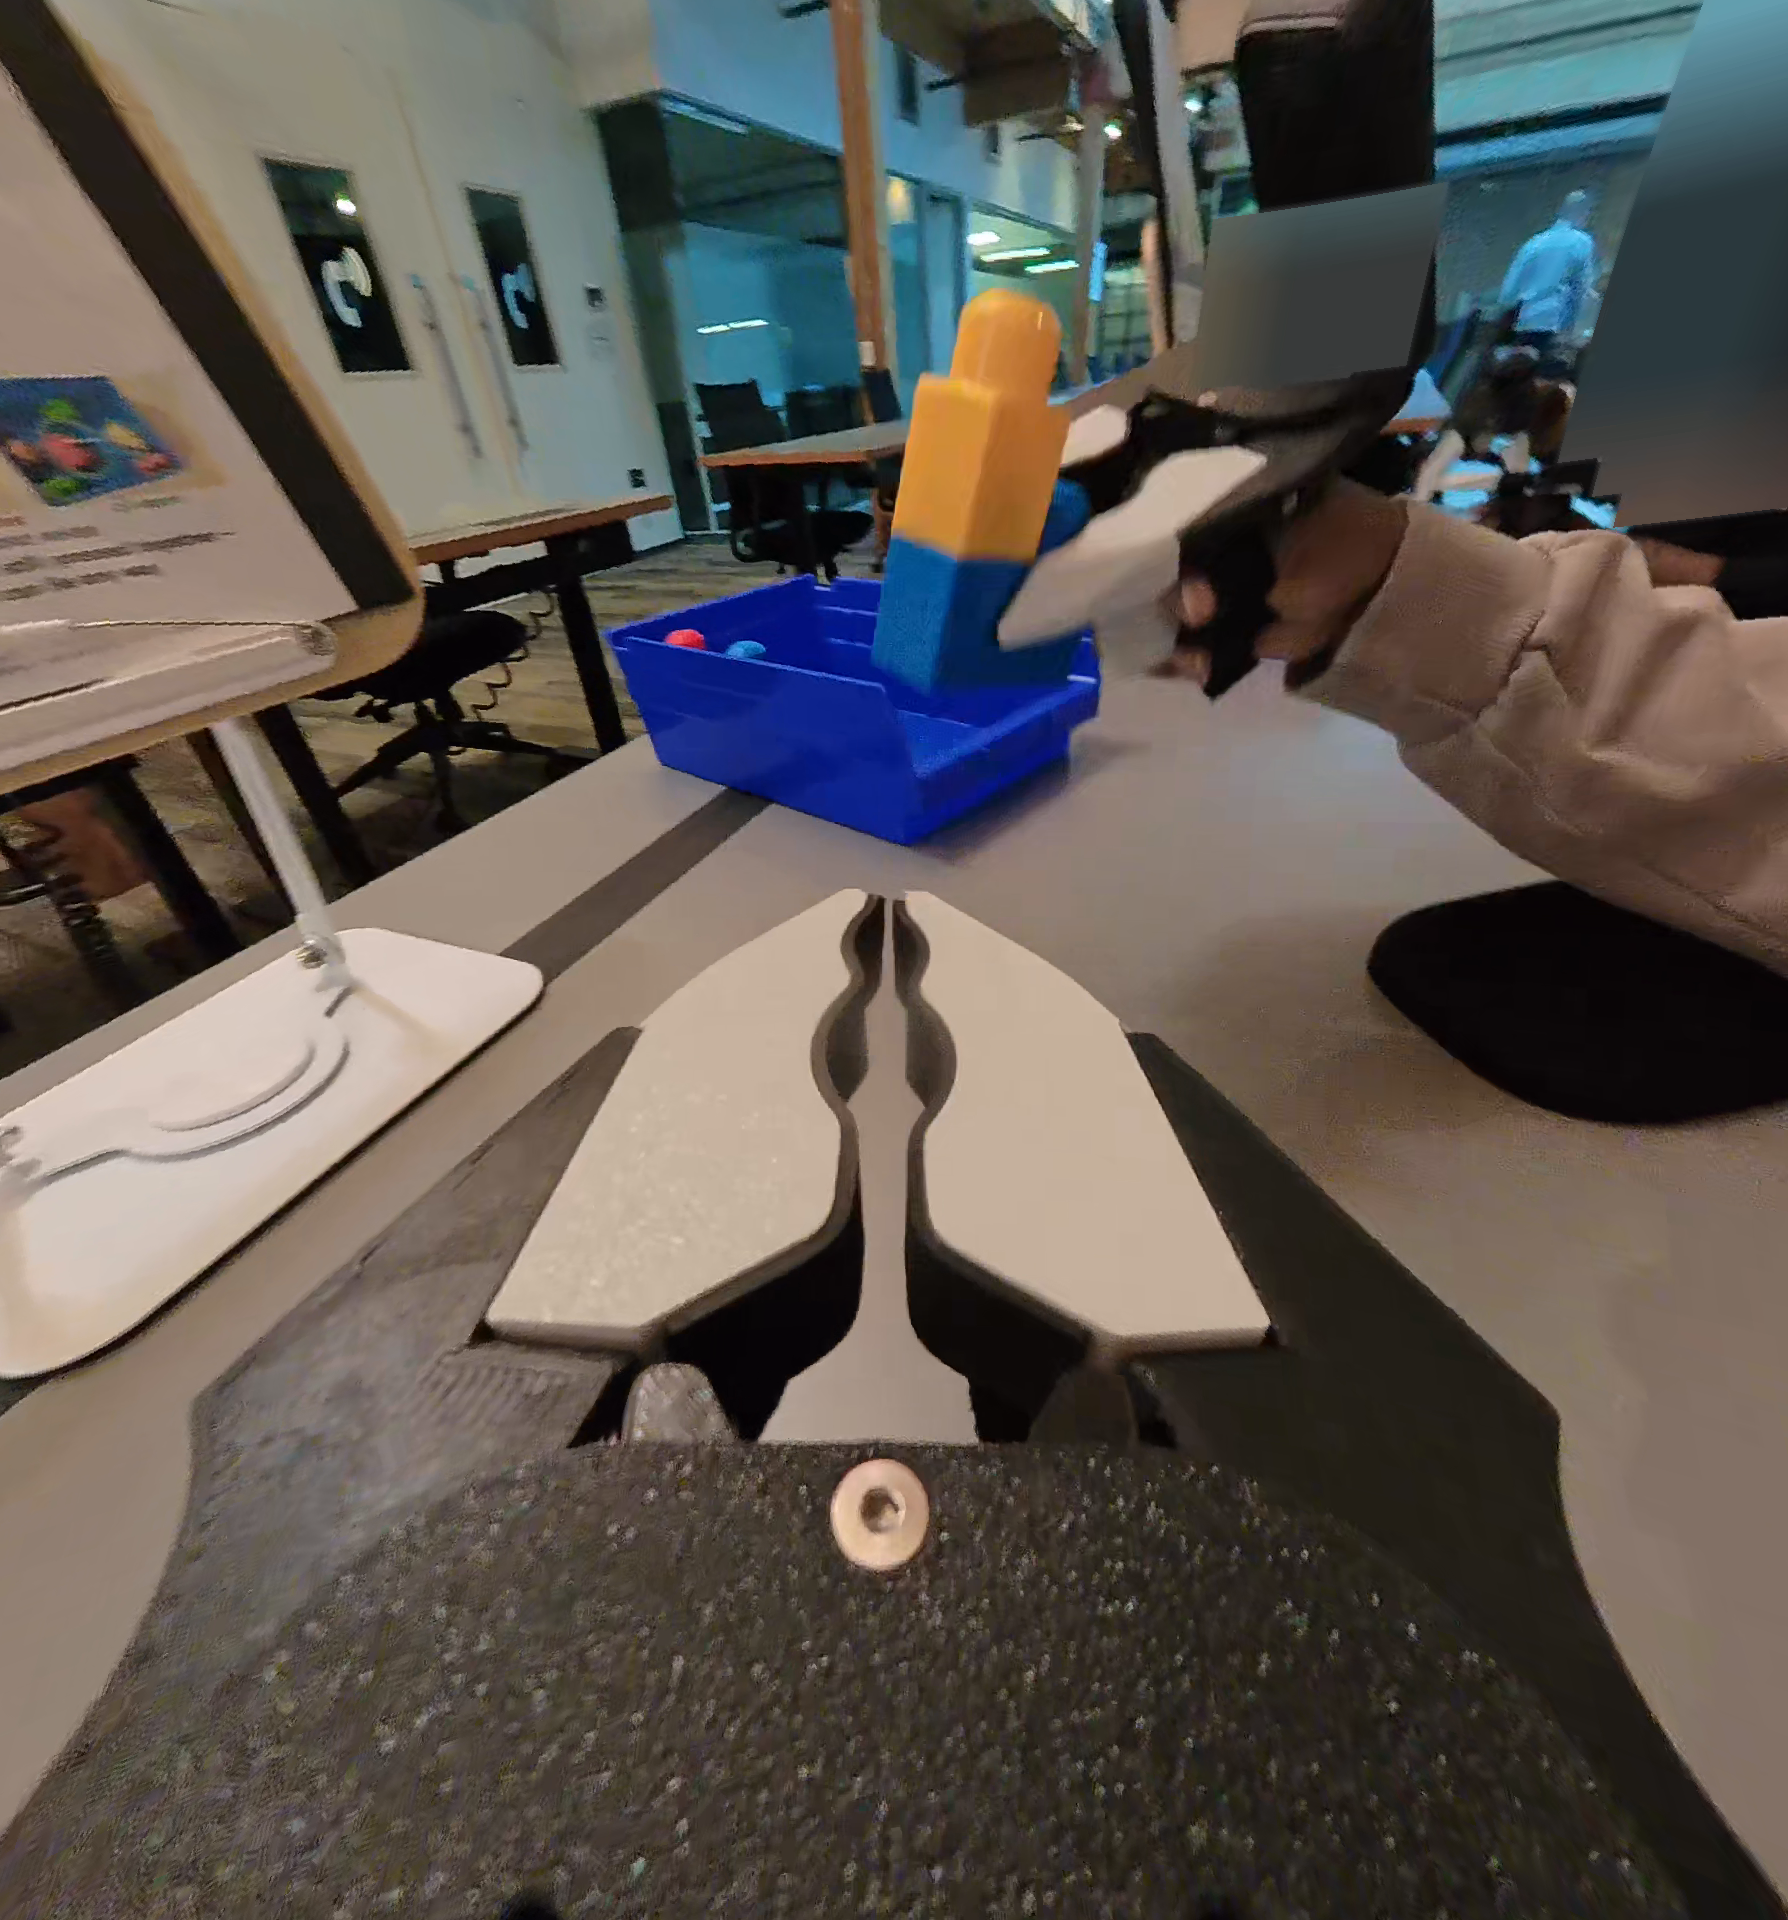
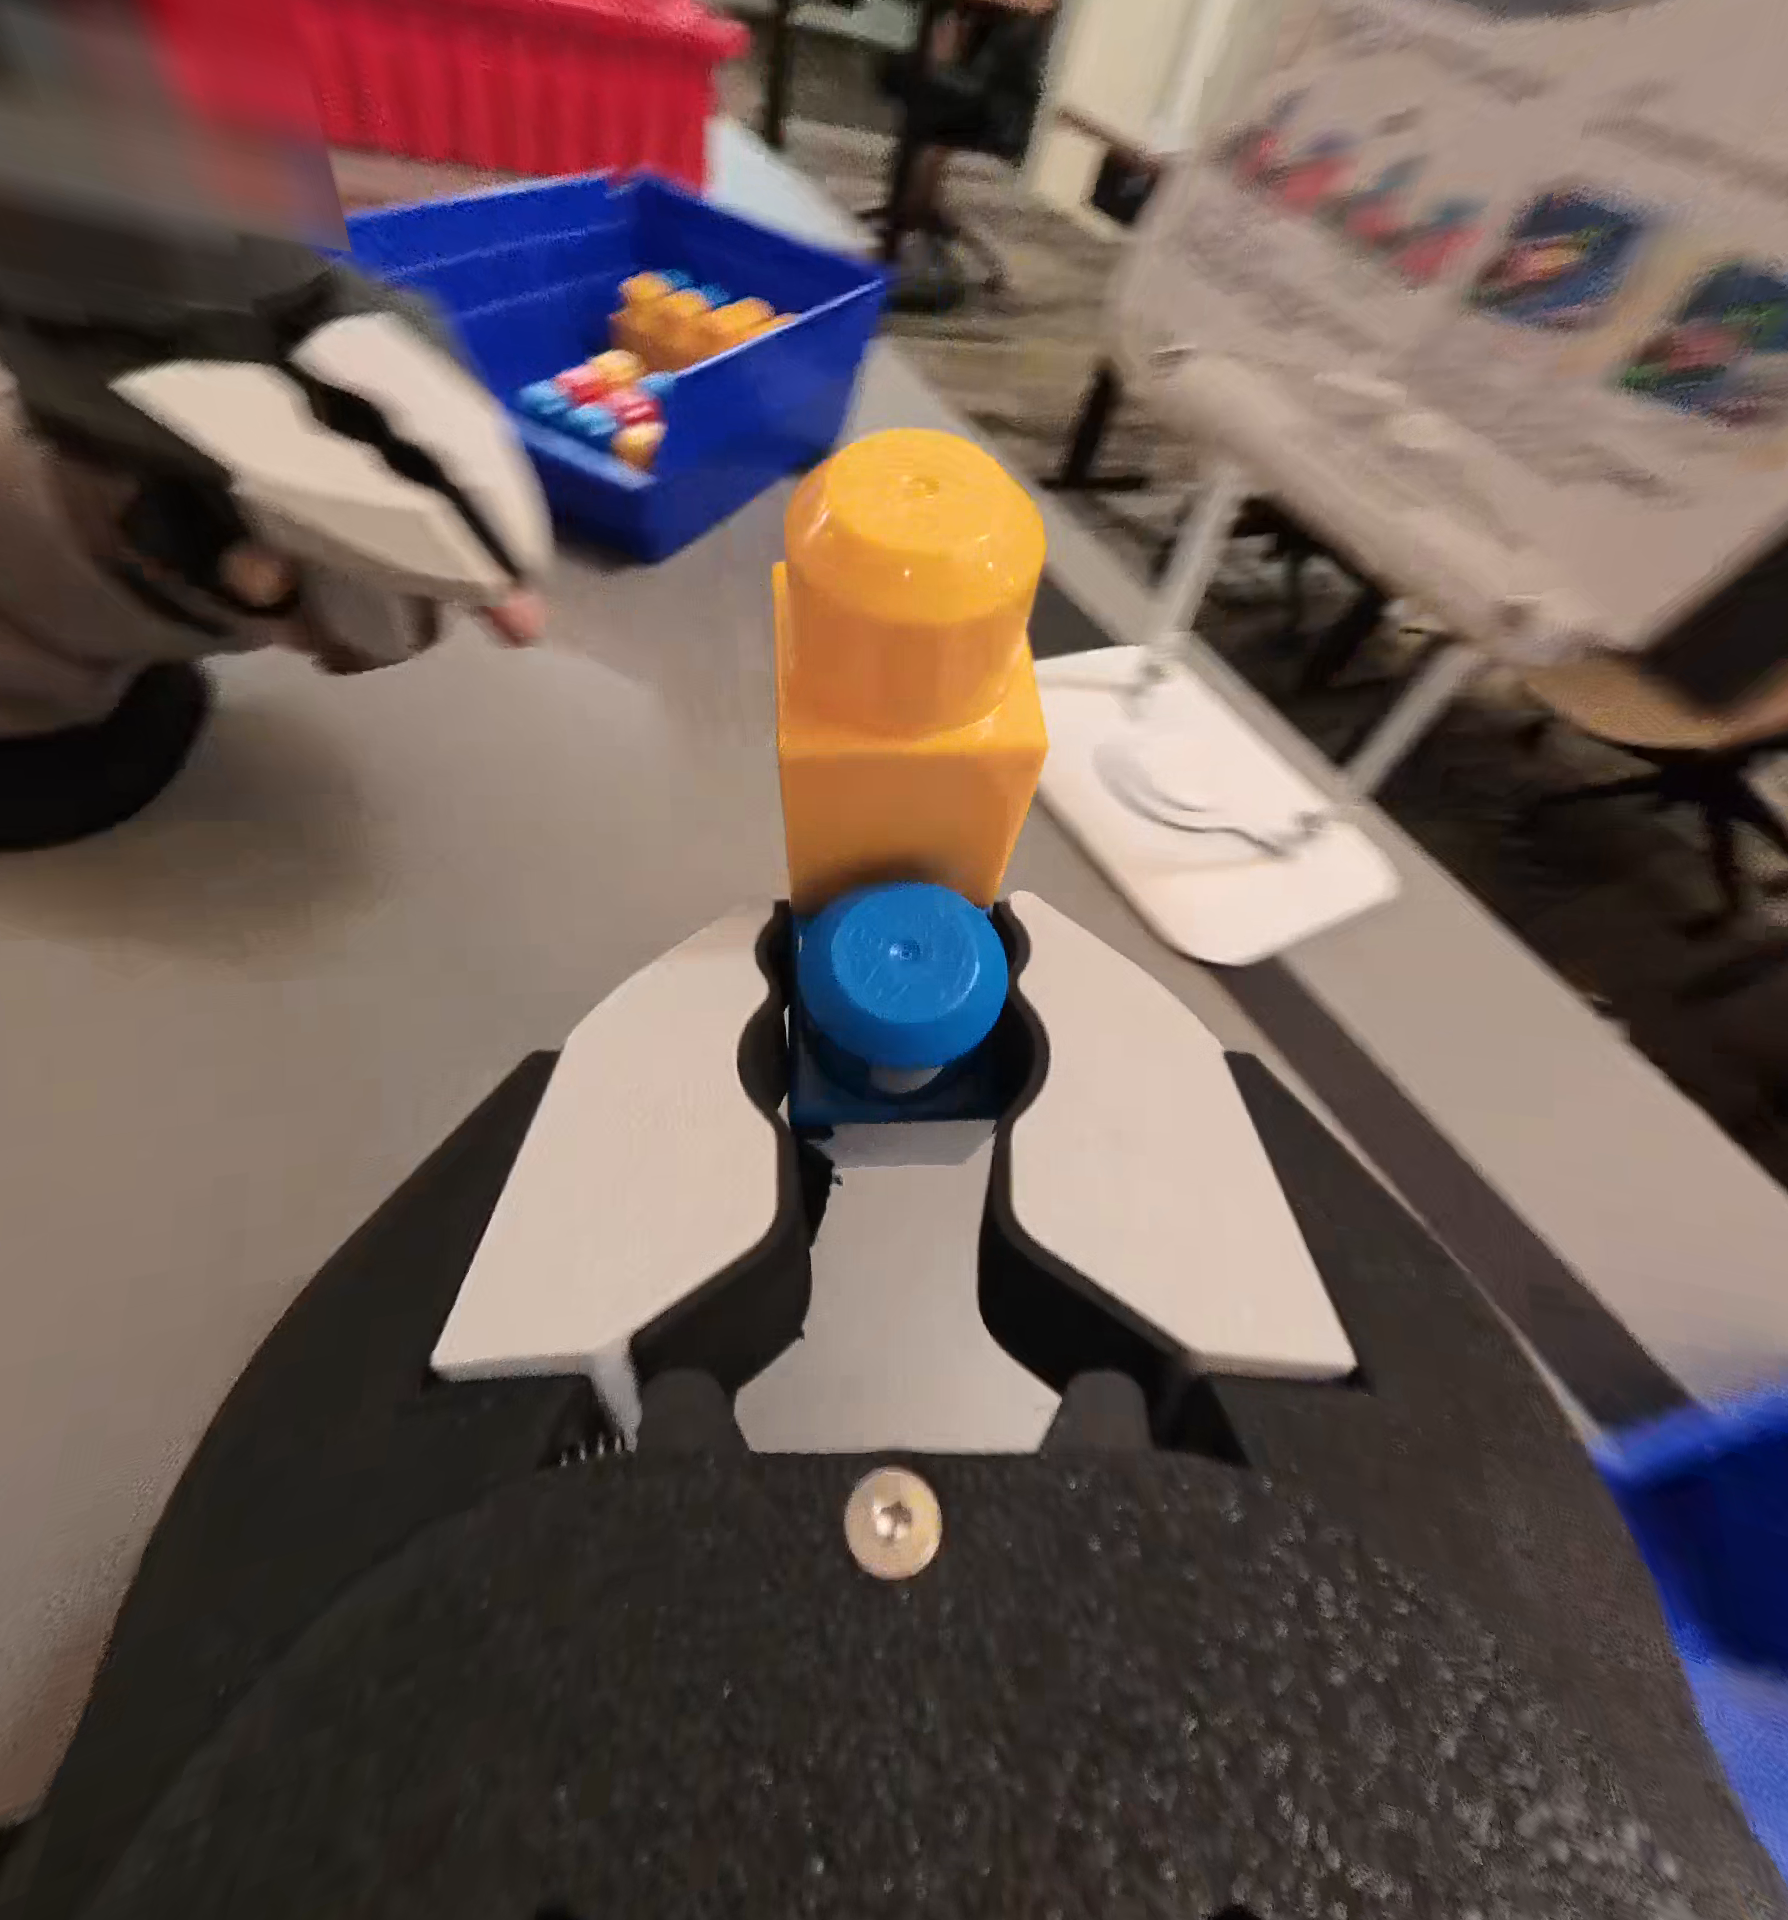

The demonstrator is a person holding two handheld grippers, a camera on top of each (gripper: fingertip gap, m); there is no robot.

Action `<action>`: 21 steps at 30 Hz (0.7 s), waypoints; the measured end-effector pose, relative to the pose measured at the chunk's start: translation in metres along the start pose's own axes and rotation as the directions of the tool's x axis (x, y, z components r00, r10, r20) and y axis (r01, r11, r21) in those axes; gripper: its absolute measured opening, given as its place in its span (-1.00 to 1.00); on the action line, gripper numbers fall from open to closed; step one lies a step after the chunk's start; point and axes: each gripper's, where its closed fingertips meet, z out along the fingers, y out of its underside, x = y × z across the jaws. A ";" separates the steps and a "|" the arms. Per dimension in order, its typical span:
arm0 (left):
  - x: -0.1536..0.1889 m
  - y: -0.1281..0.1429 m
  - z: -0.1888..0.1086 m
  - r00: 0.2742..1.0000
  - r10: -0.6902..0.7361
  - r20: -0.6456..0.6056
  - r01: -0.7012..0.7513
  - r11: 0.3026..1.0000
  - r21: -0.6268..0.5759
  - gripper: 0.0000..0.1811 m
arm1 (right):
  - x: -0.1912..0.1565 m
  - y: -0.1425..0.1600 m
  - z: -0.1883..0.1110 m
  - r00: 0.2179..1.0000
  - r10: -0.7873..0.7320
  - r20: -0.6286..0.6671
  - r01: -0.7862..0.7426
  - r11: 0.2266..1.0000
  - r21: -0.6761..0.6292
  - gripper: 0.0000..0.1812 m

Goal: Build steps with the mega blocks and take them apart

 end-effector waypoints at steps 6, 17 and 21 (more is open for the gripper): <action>-0.015 -0.005 -0.009 0.997 -0.064 0.036 0.063 0.998 0.027 -1.00 | 0.168 0.004 -0.076 0.945 0.017 -0.326 -0.028 0.999 -0.029 -0.60; -0.020 0.013 -0.003 0.998 -0.033 0.056 0.034 0.999 -0.030 -1.00 | 0.251 0.170 -0.038 0.952 0.183 -0.246 -0.259 0.910 -0.324 -0.60; -0.026 0.018 -0.004 0.996 -0.065 0.060 0.067 0.997 -0.030 -1.00 | 0.247 0.202 -0.029 0.960 0.177 -0.218 -0.255 0.875 -0.412 -0.60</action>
